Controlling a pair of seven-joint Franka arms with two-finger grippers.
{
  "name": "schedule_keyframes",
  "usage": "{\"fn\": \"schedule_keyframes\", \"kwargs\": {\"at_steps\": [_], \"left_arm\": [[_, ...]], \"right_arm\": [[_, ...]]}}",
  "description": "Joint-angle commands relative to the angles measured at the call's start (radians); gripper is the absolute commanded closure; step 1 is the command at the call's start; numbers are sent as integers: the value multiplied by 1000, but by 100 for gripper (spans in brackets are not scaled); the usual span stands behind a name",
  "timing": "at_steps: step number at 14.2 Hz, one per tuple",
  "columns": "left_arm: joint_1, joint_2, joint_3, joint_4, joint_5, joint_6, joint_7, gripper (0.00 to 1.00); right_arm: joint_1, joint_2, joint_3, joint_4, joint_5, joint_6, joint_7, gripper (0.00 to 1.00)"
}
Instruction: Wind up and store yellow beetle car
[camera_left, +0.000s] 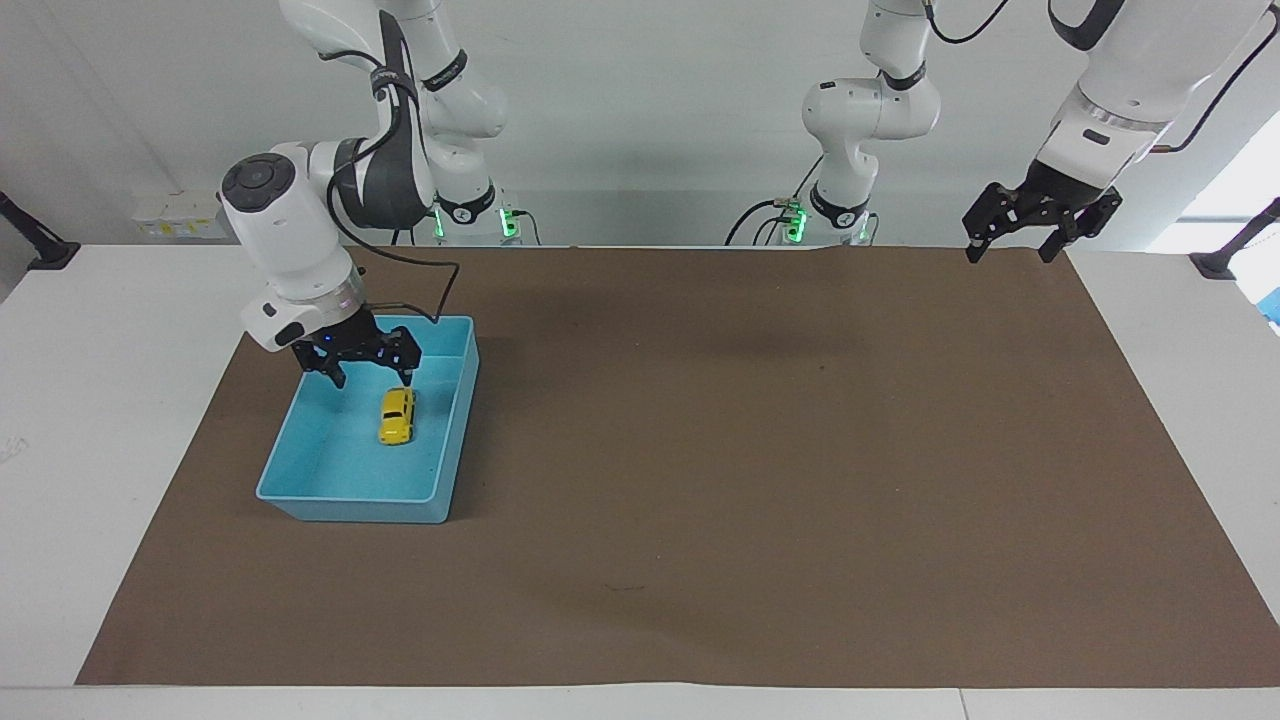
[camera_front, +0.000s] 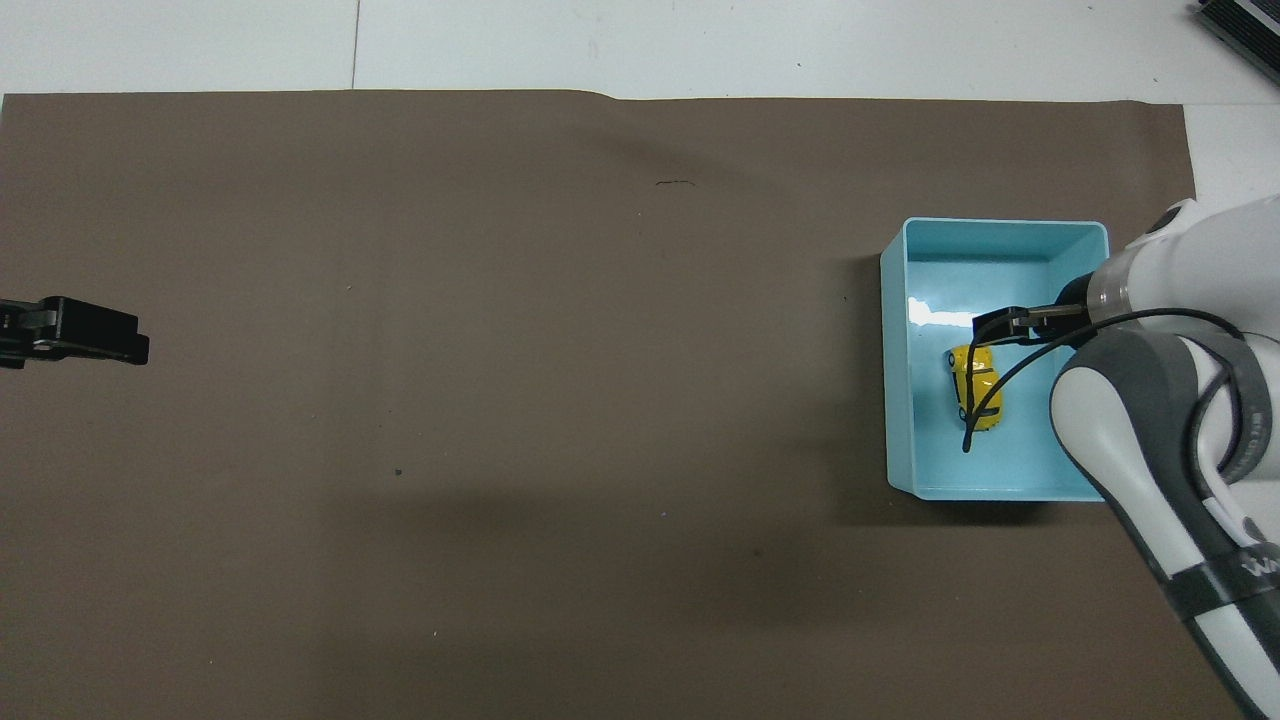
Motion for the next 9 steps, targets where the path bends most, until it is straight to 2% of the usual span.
{"fn": "schedule_keyframes", "kwargs": {"at_steps": [1,9], "left_arm": [[11,-15,-6,-7,12,-15,4,0],[11,-15,-9,-7,12,-15,4,0]], "right_arm": [[3,3,6,112,-10,-124,43,0],[-11,-26,-6,282,4,-354,47,0]]}}
